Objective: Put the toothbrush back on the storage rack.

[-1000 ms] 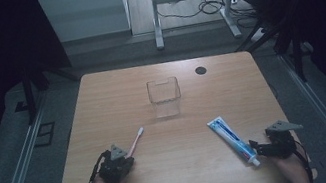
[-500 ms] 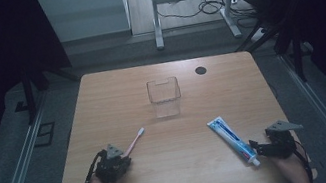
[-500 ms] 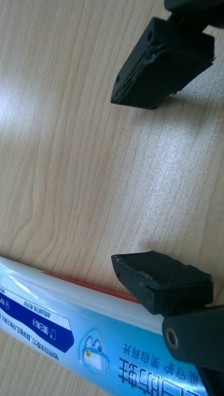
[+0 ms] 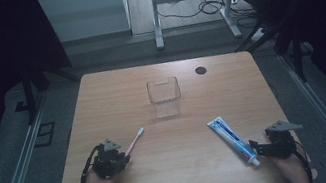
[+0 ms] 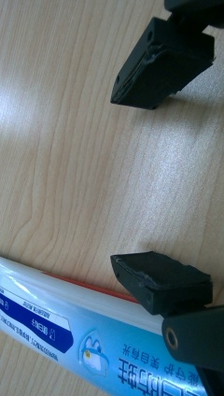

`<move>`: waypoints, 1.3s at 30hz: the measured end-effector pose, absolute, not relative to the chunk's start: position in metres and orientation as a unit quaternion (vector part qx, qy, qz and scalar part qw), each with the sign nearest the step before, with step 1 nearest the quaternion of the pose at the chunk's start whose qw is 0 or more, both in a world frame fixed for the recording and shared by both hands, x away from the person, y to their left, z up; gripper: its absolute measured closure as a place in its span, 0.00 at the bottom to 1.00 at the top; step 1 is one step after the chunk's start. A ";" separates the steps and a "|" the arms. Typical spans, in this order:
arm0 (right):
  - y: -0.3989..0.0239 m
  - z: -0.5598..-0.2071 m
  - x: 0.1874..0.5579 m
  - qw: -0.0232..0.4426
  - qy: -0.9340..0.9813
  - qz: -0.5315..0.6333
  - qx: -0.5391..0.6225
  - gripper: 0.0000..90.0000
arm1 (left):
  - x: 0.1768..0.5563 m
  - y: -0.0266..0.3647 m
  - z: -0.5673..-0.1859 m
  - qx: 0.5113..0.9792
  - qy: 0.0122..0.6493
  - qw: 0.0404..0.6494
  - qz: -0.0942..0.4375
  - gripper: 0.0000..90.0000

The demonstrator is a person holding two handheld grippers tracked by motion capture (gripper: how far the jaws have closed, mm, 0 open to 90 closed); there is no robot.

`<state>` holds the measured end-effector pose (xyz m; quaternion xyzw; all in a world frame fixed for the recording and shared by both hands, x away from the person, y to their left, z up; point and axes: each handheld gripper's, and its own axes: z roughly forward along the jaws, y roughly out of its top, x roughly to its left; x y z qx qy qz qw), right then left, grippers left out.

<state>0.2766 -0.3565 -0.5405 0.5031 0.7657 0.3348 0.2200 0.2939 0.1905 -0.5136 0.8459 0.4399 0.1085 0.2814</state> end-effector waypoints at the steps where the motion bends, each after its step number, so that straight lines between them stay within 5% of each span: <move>1: -0.356 -0.541 0.277 0.220 0.766 0.335 0.503 0.21 | 0.296 0.191 -0.513 0.847 0.440 0.277 0.109 0.80; 19: -0.356 -0.540 0.276 0.219 0.765 0.334 0.505 0.21 | 0.338 0.169 -0.502 0.884 0.419 0.191 0.082 0.70; 39: -0.357 -0.541 0.277 0.220 0.766 0.335 0.503 0.21 | 0.378 0.146 -0.503 0.894 0.435 0.107 0.028 0.73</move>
